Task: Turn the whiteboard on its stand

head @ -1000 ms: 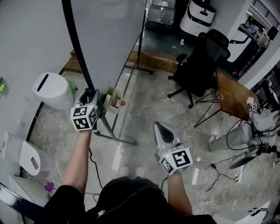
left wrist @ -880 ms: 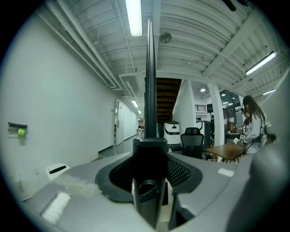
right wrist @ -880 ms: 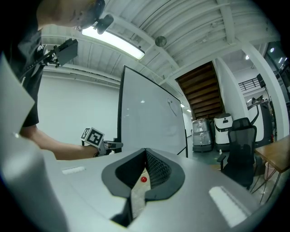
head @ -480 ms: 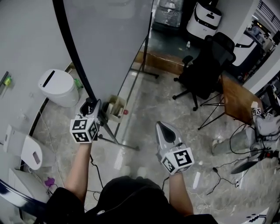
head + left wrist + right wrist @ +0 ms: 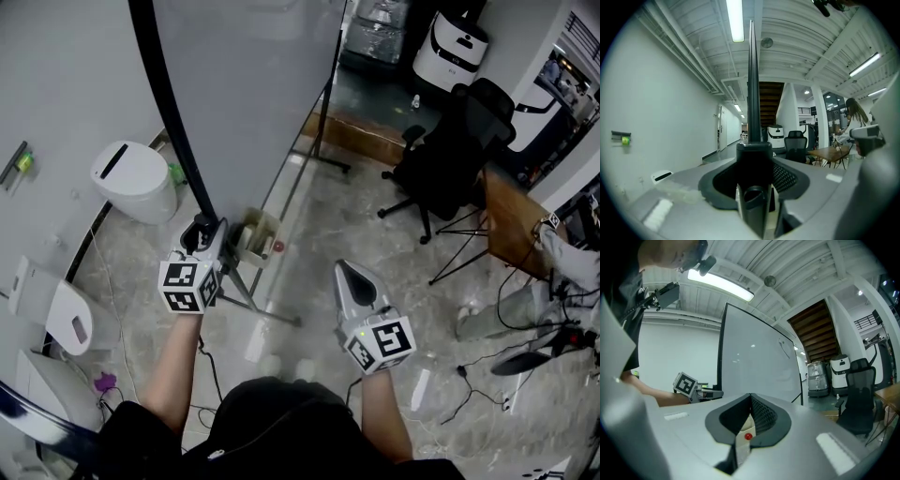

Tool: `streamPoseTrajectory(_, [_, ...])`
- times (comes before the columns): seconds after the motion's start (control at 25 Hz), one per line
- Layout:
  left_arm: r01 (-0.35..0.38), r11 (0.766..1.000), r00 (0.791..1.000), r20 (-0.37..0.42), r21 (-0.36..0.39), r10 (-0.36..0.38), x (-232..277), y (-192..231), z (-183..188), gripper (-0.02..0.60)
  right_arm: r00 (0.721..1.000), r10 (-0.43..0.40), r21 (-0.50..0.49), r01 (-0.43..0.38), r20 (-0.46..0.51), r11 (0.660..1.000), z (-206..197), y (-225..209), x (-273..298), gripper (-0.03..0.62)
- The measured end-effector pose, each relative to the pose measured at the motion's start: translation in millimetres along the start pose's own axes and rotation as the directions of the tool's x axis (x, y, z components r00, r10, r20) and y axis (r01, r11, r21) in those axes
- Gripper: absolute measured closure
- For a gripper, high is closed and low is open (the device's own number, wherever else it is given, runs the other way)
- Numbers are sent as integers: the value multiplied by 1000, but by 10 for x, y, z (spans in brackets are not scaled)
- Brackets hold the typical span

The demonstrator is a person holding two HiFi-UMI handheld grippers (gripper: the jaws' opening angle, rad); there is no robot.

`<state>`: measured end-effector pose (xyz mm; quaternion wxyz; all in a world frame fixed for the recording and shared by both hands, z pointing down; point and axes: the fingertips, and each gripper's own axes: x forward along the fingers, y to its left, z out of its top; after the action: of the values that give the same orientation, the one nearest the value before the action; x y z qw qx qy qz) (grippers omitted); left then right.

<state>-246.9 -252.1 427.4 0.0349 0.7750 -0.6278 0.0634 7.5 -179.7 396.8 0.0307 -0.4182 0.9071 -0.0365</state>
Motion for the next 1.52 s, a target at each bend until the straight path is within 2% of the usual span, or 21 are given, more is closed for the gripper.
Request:
streamPoseTrajectory(0.2, [-1, 1000, 1000, 14, 9, 1, 33, -25, 37, 376, 1000, -6, -2, 6, 7, 1000, 43, -83, 29, 585])
streamPoseTrajectory(0.56, [-2, 1000, 999, 54, 20, 1, -29, -62, 210, 310, 1000, 24, -3, -24, -1, 1000, 33, -62, 83, 585])
streamPoseTrajectory(0.84, [-75, 990, 984, 172, 116, 54, -288, -144, 656, 308, 999, 29, 4, -29, 20, 1000, 10, -85, 15, 585])
streamPoseTrajectory(1.0, [-93, 987, 966, 252, 127, 59, -395, -259, 943, 330, 999, 23, 1, -23, 33, 1000, 70, -151, -8, 585])
streamPoseTrajectory(1.12, [-57, 991, 957, 289, 120, 20, -484, -391, 1037, 379, 998, 5, -9, -4, 57, 1000, 133, -171, -90, 585])
streamPoseTrajectory(1.2, [-11, 994, 954, 298, 111, -22, -521, -512, 1041, 437, 998, -15, -16, 16, 66, 1000, 165, -172, -174, 585])
streamPoseTrajectory(1.36, [105, 988, 954, 269, 116, -133, -361, -909, 980, 501, 996, -54, -23, 56, 69, 998, 207, -294, -316, 585])
streamPoseTrajectory(1.52, [187, 976, 948, 239, 115, -210, -160, -1310, 845, 532, 995, -74, -28, 76, 67, 997, 212, -433, -407, 585])
